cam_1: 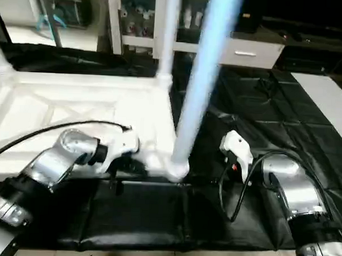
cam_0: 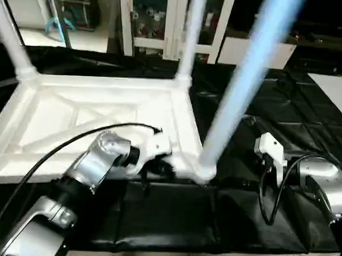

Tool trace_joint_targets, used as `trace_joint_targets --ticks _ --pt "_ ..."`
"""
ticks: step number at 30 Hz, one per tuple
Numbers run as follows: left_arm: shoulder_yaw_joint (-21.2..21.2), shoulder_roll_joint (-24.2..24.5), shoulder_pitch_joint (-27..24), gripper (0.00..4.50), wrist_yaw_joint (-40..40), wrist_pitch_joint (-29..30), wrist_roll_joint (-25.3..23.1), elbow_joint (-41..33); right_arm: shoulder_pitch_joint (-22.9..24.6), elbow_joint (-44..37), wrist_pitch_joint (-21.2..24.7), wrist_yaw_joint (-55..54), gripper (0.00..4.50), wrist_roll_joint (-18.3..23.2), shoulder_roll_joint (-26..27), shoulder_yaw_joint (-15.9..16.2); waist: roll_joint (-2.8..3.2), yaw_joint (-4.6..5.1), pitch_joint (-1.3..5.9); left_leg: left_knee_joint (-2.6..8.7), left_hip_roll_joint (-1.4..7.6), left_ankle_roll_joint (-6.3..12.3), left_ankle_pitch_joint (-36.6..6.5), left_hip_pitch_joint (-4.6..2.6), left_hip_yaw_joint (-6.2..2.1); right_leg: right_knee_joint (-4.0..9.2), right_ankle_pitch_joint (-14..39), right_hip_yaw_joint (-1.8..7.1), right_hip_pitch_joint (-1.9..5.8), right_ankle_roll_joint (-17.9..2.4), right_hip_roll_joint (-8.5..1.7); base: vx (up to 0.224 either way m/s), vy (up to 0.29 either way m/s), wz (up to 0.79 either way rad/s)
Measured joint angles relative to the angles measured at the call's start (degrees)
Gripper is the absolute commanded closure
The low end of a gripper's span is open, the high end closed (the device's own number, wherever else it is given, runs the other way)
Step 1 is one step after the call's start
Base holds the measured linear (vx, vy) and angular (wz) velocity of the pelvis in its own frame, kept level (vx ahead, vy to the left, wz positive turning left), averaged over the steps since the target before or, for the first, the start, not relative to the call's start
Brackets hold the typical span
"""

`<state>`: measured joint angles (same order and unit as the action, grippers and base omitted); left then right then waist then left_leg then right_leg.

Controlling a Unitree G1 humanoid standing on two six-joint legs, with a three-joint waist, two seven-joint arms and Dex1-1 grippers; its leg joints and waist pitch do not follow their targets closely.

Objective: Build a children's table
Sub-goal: Rotate leg to tighten

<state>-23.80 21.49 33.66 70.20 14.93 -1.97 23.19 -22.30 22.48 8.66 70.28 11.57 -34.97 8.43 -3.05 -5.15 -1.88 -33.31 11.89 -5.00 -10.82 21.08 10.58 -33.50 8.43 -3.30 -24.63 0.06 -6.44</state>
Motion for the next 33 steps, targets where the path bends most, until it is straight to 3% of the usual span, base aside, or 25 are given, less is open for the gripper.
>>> trace_joint_targets --ticks 7,11,12,21,23,33 --pt "-0.97 0.32 -0.3 4.5 2.21 0.64 0.09 -1.26 -1.7 -1.47 0.45 4.18 0.03 -0.97 2.71 5.22 -0.2 -0.3 -0.02 -0.12 0.05 0.01 -0.01 0.09 0.05 -0.25 0.07 0.03 0.0 0.09 0.0 0.0 0.0 0.0" --pt "-1.36 0.34 -0.33 4.5 2.22 1.29 0.06 -1.85 -3.38 0.94 -0.84 5.38 0.03 -2.04 2.76 5.88 -0.42 -0.33 -0.08 -0.27 0.05 0.01 0.0 0.09 0.03 -0.46 0.09 0.07 0.0 0.12 -0.02 0.0 0.0 0.0" --pt "-1.44 0.39 -0.39 4.5 2.29 1.39 0.06 -2.06 -3.59 1.61 -1.47 5.44 0.3 -2.53 2.75 6.05 -0.49 -0.32 -0.11 -0.3 0.05 0.01 0.0 0.09 0.03 -0.49 0.09 0.08 0.0 0.12 -0.02 0.0 0.0 0.0" --pt "-1.8 0.41 -0.55 4.5 2.66 1.82 0.02 -2.69 -5.11 4.74 -4.49 6.86 0.9 -3.22 2.87 7.14 -0.65 -0.28 -0.13 -0.39 0.04 0.01 0.0 0.1 0.03 -0.56 0.1 0.19 0.03 0.13 -0.01 0.0 0.0 0.0" --pt "-1.79 0.44 -0.58 4.5 2.67 2.07 0.03 -2.8 -5.38 5.27 -5.09 7.77 1.24 -3.22 2.89 7.14 -0.65 -0.28 -0.13 -0.38 0.04 0.01 0.0 0.1 0.03 -0.57 0.1 0.18 0.03 0.13 0.0 0.0 0.0 0.0" --pt "-1.9 0.45 -0.61 4.5 2.74 2.15 0.04 -2.81 -5.49 6.75 -6.52 8.66 1.83 -3.12 3.02 7.1 -0.71 -0.28 -0.09 -0.4 0.04 0.01 0.0 0.06 0.03 -0.58 0.1 0.18 0.08 0.13 0.0 0.0 0.0 0.0"
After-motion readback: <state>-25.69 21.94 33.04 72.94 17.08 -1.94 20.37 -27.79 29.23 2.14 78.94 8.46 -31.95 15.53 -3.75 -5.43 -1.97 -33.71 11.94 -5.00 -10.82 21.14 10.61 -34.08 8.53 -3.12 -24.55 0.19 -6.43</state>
